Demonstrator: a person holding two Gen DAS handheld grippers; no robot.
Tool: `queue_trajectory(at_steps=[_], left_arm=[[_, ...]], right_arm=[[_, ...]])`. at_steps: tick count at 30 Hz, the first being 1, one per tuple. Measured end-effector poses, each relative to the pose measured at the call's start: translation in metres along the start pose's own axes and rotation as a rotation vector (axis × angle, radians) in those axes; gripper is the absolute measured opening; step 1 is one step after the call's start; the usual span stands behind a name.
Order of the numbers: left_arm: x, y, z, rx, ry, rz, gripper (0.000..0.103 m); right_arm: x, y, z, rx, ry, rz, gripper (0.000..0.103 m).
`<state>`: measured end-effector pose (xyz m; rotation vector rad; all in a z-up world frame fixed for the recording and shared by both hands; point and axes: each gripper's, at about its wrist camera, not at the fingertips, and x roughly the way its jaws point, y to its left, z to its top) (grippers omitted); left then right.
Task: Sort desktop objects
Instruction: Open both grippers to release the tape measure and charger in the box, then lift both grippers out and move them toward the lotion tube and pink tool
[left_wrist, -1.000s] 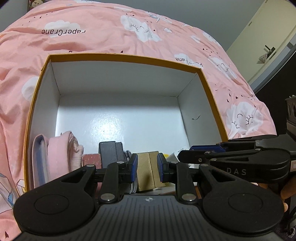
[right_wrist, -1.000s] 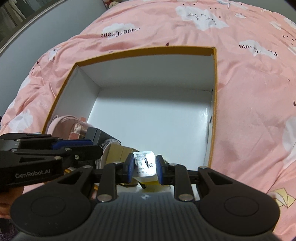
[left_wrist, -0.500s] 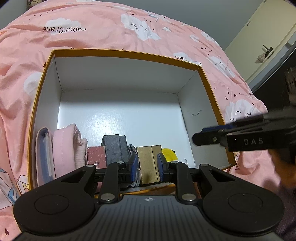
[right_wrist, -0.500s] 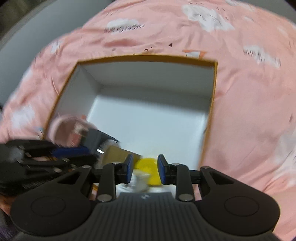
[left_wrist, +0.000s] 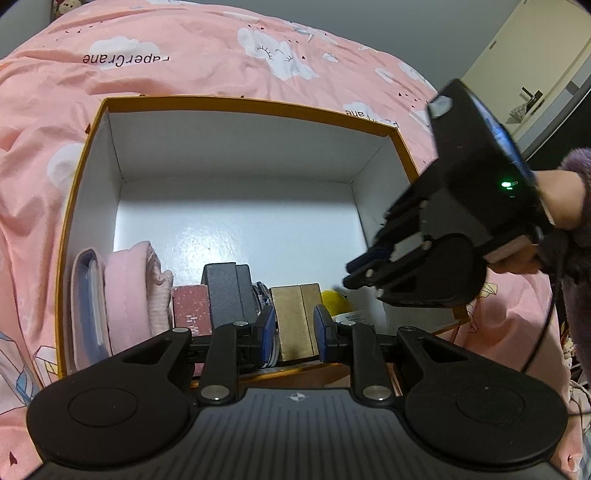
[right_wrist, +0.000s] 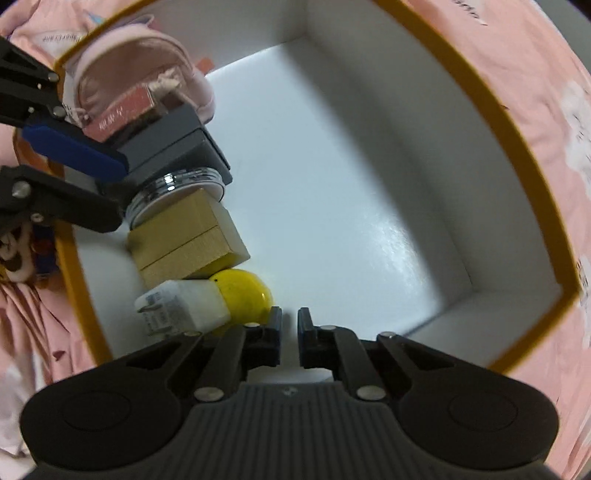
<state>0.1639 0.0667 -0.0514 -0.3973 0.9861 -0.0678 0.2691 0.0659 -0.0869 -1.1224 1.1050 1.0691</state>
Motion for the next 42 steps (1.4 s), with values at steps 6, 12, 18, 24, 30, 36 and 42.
queue_trajectory(at_steps=[6, 12, 18, 24, 30, 36, 42], left_arm=[[0.005, 0.004, 0.001, -0.002, 0.012, -0.011, 0.025], [0.008, 0.009, 0.002, -0.012, 0.019, -0.01, 0.025], [0.01, 0.01, -0.001, -0.013, 0.019, -0.01, 0.025], [0.006, 0.001, -0.004, 0.018, 0.005, 0.016, 0.025], [-0.011, -0.018, -0.014, 0.067, -0.022, 0.003, 0.025], [-0.034, -0.035, -0.028, 0.109, -0.058, -0.013, 0.025], [-0.057, -0.035, -0.046, 0.134, -0.071, -0.031, 0.025]], right_arm=[[0.019, -0.006, 0.002, -0.005, 0.04, 0.013, 0.008], [0.026, -0.003, -0.004, 0.016, 0.069, 0.076, 0.0], [0.028, -0.002, -0.009, -0.003, 0.1, 0.078, 0.0], [0.011, -0.009, -0.016, -0.004, 0.068, 0.042, 0.001], [-0.034, -0.006, -0.031, 0.009, -0.007, -0.022, 0.003], [-0.093, 0.012, -0.063, 0.008, -0.141, -0.095, 0.005], [-0.134, 0.049, -0.105, 0.137, -0.318, -0.091, 0.005]])
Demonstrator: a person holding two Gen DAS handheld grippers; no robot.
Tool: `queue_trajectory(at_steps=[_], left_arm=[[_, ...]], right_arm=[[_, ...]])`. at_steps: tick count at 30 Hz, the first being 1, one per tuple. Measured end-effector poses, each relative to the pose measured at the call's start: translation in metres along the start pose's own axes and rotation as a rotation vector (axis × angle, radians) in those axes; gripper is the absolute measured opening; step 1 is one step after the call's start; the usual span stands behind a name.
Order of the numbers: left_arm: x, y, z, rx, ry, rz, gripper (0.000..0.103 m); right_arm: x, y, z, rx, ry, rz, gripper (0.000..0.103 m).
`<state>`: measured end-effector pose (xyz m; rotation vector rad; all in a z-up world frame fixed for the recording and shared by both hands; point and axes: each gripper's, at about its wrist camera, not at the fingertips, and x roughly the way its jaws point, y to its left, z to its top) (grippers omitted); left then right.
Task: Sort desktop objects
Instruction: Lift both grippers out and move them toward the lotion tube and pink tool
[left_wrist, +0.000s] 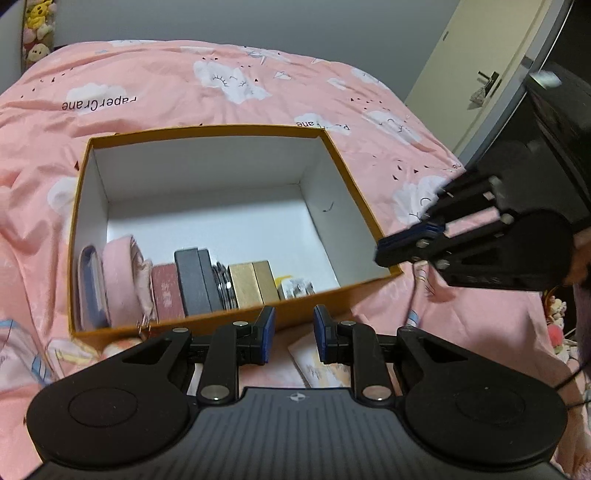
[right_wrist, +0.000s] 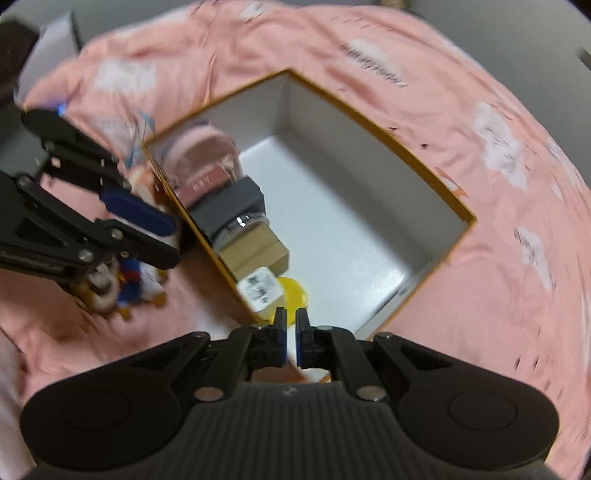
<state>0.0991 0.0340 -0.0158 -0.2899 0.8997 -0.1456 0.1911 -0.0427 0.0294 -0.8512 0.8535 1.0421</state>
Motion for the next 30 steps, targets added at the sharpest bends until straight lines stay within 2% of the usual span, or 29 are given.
queue_trajectory(at_steps=[2, 6, 9, 12, 15, 18, 20, 22, 24, 25, 26, 28, 30], left_arm=[[-0.006, 0.003, -0.006, -0.018, 0.004, -0.013, 0.025], [-0.006, 0.007, -0.023, -0.049, 0.035, -0.022, 0.025], [0.006, 0.002, -0.034, -0.029, 0.107, -0.025, 0.025], [0.019, -0.006, -0.044, -0.006, 0.171, -0.038, 0.025], [0.03, -0.009, -0.052, -0.014, 0.205, -0.06, 0.025], [0.033, -0.012, -0.055, 0.001, 0.208, -0.048, 0.025], [0.031, -0.022, -0.054, 0.072, 0.199, -0.015, 0.025], [0.03, -0.038, -0.051, 0.203, 0.199, 0.033, 0.025], [0.032, -0.055, -0.048, 0.342, 0.196, 0.077, 0.025], [0.034, -0.062, -0.047, 0.405, 0.195, 0.089, 0.025], [0.037, -0.068, -0.045, 0.466, 0.194, 0.097, 0.025], [0.046, -0.08, -0.042, 0.58, 0.2, 0.102, 0.025], [0.06, -0.092, -0.046, 0.681, 0.212, 0.094, 0.025]], right_arm=[[-0.011, 0.003, -0.015, 0.088, -0.032, -0.002, 0.006], [0.003, 0.02, -0.053, 0.23, -0.069, 0.021, 0.006], [0.023, 0.032, -0.081, 0.348, -0.062, 0.019, 0.006], [0.038, 0.043, -0.105, 0.443, -0.055, 0.055, 0.007], [0.054, 0.055, -0.117, 0.473, -0.04, 0.082, 0.018], [0.065, 0.071, -0.123, 0.431, -0.026, 0.079, 0.019], [0.066, 0.074, -0.127, 0.426, -0.022, 0.051, 0.019], [0.061, 0.067, -0.13, 0.447, -0.033, 0.028, 0.018], [0.049, 0.053, -0.133, 0.49, -0.056, 0.042, 0.02], [0.043, 0.047, -0.134, 0.507, -0.066, 0.033, 0.028], [0.036, 0.041, -0.135, 0.516, -0.078, -0.012, 0.031], [0.028, 0.035, -0.138, 0.515, -0.1, -0.072, 0.031], [0.026, 0.027, -0.145, 0.555, -0.1, -0.084, 0.031]])
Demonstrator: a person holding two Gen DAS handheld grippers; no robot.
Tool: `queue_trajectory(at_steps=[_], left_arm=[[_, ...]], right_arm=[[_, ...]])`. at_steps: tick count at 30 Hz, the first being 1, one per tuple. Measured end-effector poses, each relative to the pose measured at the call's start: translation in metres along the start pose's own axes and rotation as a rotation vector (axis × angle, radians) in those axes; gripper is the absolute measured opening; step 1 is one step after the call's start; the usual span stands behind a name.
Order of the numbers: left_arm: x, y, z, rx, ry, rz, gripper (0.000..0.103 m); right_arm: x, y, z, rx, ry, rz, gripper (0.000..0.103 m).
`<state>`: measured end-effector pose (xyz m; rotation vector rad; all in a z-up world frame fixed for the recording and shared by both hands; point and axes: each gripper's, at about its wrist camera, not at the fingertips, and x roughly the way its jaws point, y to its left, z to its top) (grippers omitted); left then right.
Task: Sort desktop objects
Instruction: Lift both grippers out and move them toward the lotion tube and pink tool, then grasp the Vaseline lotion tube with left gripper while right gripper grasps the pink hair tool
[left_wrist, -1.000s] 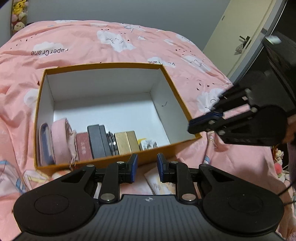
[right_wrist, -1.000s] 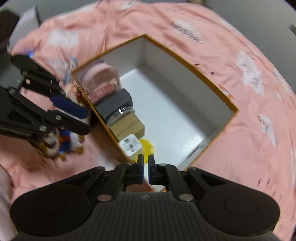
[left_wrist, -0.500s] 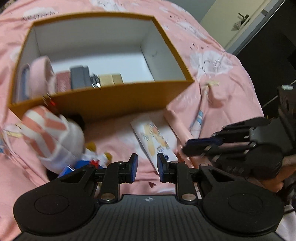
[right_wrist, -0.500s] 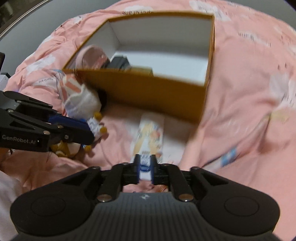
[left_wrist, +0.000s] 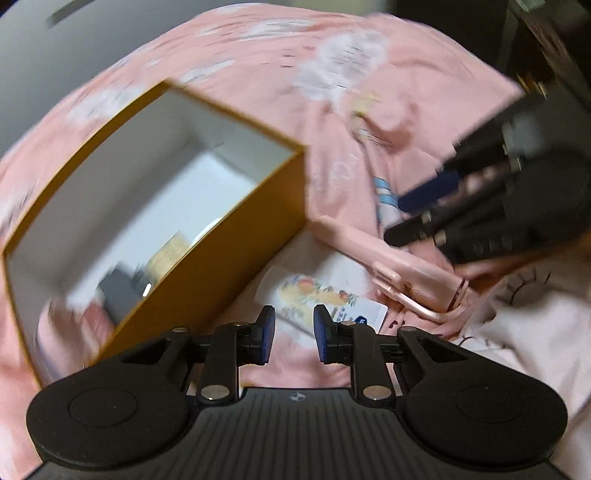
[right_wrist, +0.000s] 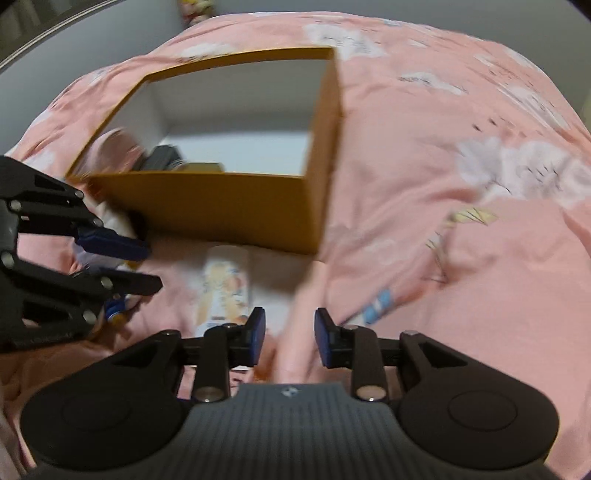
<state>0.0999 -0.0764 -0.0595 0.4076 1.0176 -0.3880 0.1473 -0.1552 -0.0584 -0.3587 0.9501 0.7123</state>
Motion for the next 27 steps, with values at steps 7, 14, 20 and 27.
queue_trajectory(at_steps=[7, 14, 20, 27], left_arm=[[0.056, -0.043, -0.009, 0.247, 0.154, -0.032, 0.026], [0.063, -0.072, -0.02, 0.331, 0.167, 0.01, 0.044], [0.068, -0.093, -0.027, 0.404, 0.168, 0.055, 0.044], [0.069, -0.096, -0.031, 0.369, 0.128, 0.158, 0.041]], right_arm=[[0.016, -0.016, -0.011, 0.063, 0.037, 0.001, 0.031], [0.024, -0.014, -0.01, 0.041, 0.061, 0.042, 0.033], [0.03, -0.013, -0.011, 0.03, 0.075, 0.062, 0.036], [0.032, -0.013, -0.013, 0.018, 0.085, 0.058, 0.036]])
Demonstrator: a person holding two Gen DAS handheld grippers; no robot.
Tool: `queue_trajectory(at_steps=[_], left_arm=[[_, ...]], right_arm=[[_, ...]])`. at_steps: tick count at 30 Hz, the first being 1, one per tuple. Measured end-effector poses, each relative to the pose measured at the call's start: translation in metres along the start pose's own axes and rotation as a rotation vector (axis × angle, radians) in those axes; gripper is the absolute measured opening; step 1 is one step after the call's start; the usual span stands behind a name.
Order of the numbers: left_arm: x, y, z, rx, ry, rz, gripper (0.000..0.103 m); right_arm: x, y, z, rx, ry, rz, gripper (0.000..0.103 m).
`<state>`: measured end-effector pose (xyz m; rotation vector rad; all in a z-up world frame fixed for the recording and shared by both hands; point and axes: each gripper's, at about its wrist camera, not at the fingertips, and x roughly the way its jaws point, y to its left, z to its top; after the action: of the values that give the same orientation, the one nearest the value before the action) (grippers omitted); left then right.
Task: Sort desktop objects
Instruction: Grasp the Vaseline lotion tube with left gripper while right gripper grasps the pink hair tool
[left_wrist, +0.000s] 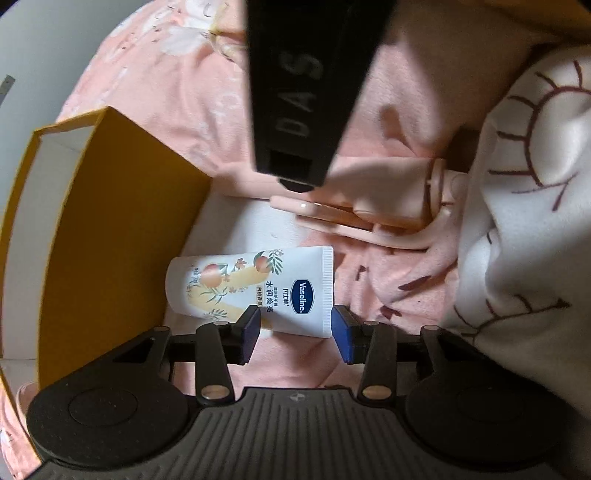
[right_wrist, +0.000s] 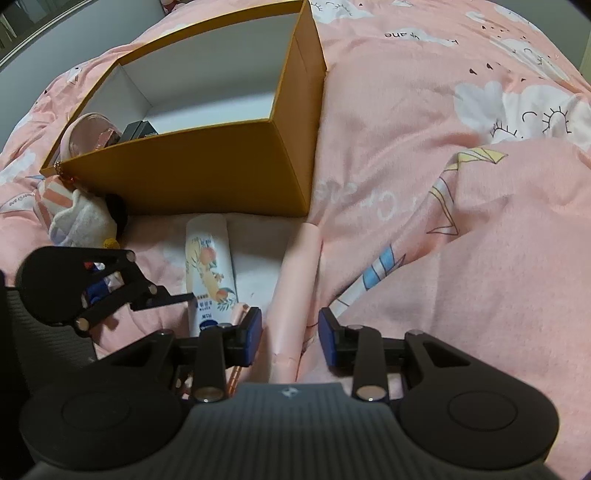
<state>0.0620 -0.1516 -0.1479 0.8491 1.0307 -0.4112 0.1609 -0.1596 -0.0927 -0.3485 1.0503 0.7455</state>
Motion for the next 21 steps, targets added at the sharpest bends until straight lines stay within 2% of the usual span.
queue_trajectory(at_steps=[3, 5, 10, 11, 12, 14, 17, 21], left_arm=[[-0.007, 0.0, -0.003, -0.018, -0.012, 0.021, 0.038], [-0.012, -0.001, -0.006, -0.024, -0.018, 0.017, 0.031], [-0.031, 0.002, -0.013, -0.062, -0.057, 0.024, 0.024], [-0.035, 0.003, -0.015, -0.069, -0.072, 0.058, 0.015], [-0.039, 0.004, -0.017, -0.068, -0.084, 0.114, 0.015], [-0.045, 0.008, -0.018, -0.061, -0.11, 0.157, 0.015], [-0.047, 0.014, -0.025, -0.062, -0.116, 0.133, 0.015], [-0.031, 0.022, -0.014, 0.015, -0.12, 0.066, 0.016]], right_arm=[[0.0, 0.0, -0.001, -0.004, 0.002, -0.002, 0.036], [0.0, -0.001, -0.001, -0.007, 0.003, 0.0, 0.036], [0.0, 0.0, -0.001, -0.013, 0.005, 0.004, 0.036], [0.001, -0.001, -0.001, -0.015, 0.006, 0.003, 0.036], [0.001, 0.0, -0.002, -0.018, 0.007, 0.003, 0.036], [0.002, 0.0, -0.002, -0.026, 0.009, 0.005, 0.036], [0.002, 0.0, -0.001, -0.032, 0.01, 0.007, 0.036], [0.0, -0.001, -0.001, -0.03, 0.007, 0.018, 0.036]])
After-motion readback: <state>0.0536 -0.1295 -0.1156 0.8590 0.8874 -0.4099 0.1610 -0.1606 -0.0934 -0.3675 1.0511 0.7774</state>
